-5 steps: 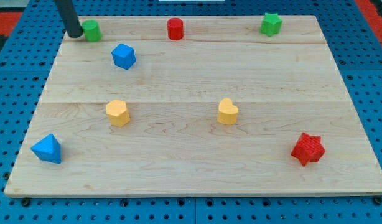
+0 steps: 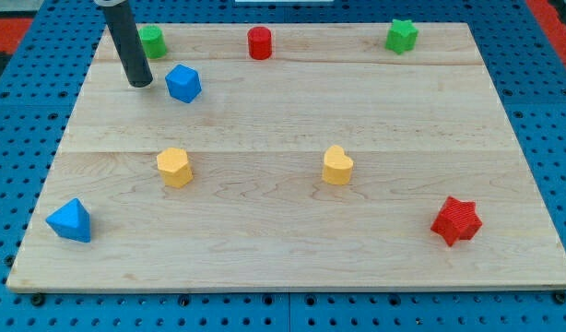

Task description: Place the cube diagonally to the heart

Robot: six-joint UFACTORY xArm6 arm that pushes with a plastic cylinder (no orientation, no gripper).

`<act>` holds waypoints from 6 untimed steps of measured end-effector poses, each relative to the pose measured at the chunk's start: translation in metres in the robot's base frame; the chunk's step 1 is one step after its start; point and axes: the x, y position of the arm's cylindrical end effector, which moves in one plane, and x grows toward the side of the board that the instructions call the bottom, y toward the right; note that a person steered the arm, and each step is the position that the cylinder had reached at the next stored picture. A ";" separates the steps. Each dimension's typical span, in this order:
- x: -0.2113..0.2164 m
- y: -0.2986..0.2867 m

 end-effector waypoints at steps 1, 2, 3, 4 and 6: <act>0.000 -0.002; 0.000 -0.002; 0.000 0.022; -0.008 0.072; 0.024 0.083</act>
